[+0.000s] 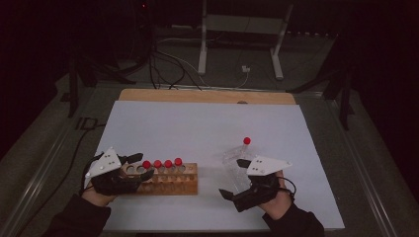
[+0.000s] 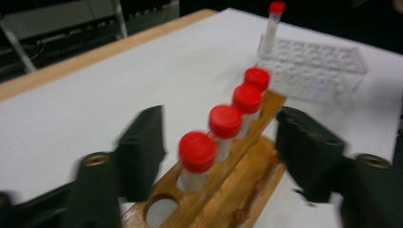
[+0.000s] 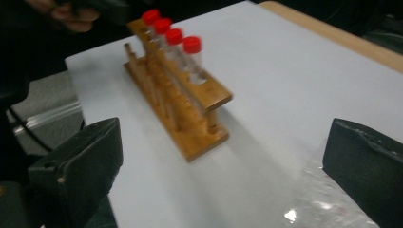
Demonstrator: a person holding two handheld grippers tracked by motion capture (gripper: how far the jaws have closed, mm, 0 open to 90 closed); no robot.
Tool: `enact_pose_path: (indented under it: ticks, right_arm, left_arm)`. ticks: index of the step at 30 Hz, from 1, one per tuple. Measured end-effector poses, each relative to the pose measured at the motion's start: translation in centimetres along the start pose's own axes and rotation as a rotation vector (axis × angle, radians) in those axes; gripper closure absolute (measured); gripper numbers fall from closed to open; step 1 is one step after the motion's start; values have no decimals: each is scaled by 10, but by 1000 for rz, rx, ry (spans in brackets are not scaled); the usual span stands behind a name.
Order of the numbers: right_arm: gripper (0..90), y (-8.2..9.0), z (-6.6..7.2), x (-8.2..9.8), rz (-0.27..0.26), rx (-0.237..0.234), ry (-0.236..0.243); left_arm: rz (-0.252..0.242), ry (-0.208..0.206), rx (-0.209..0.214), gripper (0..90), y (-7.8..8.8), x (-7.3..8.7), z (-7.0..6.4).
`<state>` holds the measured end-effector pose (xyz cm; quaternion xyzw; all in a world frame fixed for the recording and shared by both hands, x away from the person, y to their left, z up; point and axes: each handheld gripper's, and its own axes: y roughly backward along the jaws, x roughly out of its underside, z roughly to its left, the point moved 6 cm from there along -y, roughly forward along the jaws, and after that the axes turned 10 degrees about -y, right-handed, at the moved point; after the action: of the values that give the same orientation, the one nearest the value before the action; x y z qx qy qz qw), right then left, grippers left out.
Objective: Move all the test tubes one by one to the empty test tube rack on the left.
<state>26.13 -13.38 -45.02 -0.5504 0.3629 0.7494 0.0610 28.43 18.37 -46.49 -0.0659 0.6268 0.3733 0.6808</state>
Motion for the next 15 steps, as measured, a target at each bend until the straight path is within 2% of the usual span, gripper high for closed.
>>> enact_pose_path:
  ticks: [2, 3, 7, 13, 15]
  right_arm:
    - [0, 4, -6, -2, -13, 17, -6]
    - [0, 6, -10, -3, -18, 27, -10]
    - [0, 15, -28, -7, -51, 65, -42]
    - [0, 22, -60, -7, -78, 147, -73]
    - [0, 21, -73, -4, -76, 180, -83]
  left_arm:
    - [-10, -8, 9, 155, 3, -4, -4]
    - [-19, -10, 17, 150, 4, -6, -7]
    - [-41, -7, 42, 25, 4, -11, -14]
    - [-59, -15, 65, 18, 5, -15, -20]
    - [-54, -28, 59, 18, 4, -15, -21]
